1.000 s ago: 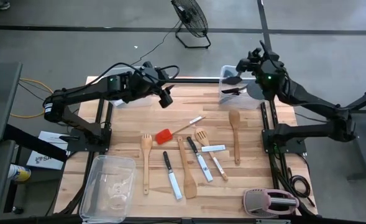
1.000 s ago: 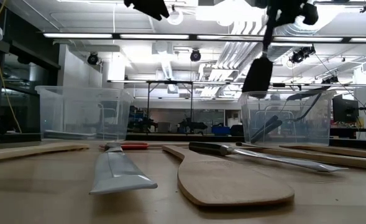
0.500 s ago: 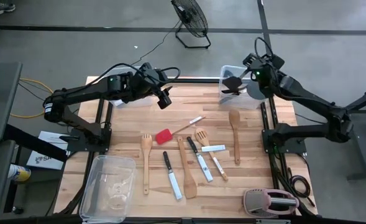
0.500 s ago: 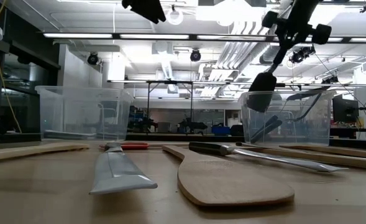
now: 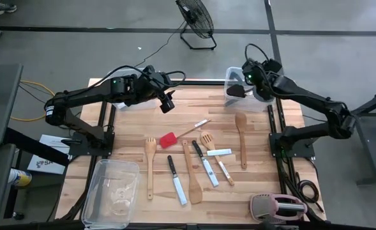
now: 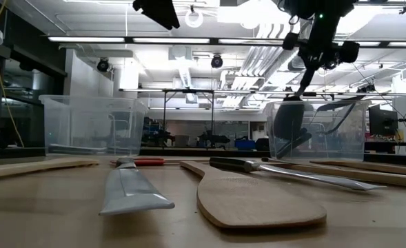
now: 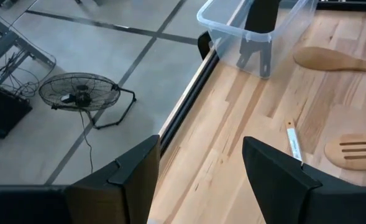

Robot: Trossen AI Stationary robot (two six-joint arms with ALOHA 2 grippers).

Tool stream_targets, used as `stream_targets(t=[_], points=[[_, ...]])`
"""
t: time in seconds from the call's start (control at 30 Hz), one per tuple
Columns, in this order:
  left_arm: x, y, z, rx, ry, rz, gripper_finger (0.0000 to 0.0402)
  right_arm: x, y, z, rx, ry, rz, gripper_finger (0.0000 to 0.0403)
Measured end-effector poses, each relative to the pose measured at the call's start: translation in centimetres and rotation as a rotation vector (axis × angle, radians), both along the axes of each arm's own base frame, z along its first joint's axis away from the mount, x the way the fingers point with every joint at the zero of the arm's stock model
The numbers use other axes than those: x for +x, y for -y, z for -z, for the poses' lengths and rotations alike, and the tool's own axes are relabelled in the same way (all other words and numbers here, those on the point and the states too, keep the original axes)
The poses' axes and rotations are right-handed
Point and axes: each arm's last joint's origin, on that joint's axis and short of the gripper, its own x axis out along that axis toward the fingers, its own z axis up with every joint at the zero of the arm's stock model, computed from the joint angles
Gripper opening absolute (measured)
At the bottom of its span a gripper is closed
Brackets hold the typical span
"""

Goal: Pick & Place Kitchen Items
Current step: Put the black spatula into the top right bin

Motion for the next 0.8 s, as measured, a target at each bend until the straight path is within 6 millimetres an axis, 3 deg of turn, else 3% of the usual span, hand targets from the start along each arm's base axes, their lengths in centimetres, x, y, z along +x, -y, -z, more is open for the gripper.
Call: stream_targets(t=[0.33, 0.57, 0.8], points=[[0.0, 0.0, 0.0, 0.0, 0.001, 0.0, 0.0223, -0.3, 0.6, 0.9, 0.043, 0.022, 0.054, 0.0093], [0.0, 0.0, 0.0, 0.0, 0.002, 0.001, 0.0223, -0.4, 0.7, 1.3, 0.118, -0.008, -0.01, 0.0164], [0.0, 0.0, 0.0, 0.0, 0.001, 0.001, 0.0223, -0.3, 0.7, 1.3, 0.158, -0.081, -0.083, 0.0182]])
